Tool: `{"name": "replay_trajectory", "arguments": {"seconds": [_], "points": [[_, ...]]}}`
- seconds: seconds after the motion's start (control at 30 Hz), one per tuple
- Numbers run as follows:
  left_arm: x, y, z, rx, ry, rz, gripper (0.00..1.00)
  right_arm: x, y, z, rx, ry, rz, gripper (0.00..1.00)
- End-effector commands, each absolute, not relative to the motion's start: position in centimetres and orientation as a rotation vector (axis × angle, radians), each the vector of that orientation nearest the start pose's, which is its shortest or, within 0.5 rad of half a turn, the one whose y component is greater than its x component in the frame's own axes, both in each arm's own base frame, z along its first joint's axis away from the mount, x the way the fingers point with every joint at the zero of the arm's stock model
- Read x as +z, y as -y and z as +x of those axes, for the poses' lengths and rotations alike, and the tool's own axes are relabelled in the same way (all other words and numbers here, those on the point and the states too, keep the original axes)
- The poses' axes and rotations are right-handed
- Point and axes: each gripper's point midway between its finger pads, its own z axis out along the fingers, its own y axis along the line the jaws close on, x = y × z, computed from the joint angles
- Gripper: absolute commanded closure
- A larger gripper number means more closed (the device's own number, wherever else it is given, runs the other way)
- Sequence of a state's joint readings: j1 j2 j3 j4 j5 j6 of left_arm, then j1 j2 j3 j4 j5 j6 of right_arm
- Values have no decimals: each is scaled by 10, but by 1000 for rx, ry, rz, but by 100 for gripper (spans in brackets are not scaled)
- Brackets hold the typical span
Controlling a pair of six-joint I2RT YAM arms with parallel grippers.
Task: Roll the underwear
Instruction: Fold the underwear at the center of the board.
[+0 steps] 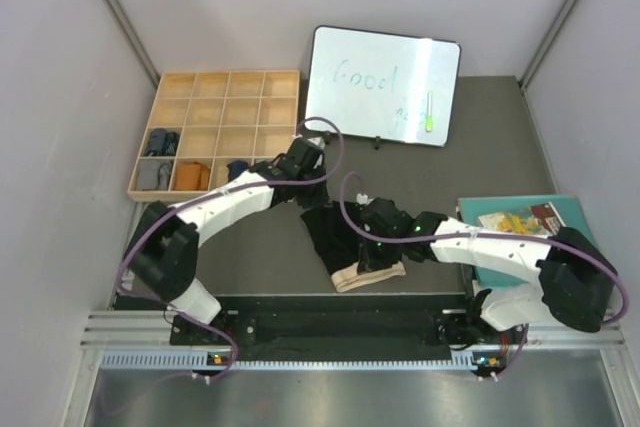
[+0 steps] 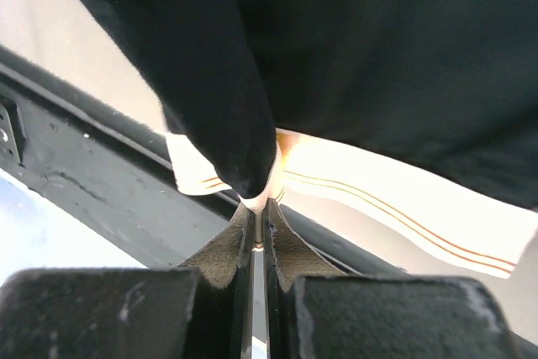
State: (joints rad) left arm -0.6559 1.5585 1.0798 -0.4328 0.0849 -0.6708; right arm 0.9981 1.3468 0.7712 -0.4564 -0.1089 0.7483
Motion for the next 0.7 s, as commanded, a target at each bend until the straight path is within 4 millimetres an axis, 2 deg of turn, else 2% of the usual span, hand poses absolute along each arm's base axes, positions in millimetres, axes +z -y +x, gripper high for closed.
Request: {"name": "replay_trajectory", "arguments": {"seconds": [0.0,0.27,0.67], "points": [[121,312,304,-721,-2530,120,100,74,-262,136,776,-2745,-262,100],[110,357,319,-738,-2556,213,100,61,-229,142,694,-2782,-158,100],[95,397,321,-736,-2577,313,100,49,-195,143,582,-2812,-39,100]]}}
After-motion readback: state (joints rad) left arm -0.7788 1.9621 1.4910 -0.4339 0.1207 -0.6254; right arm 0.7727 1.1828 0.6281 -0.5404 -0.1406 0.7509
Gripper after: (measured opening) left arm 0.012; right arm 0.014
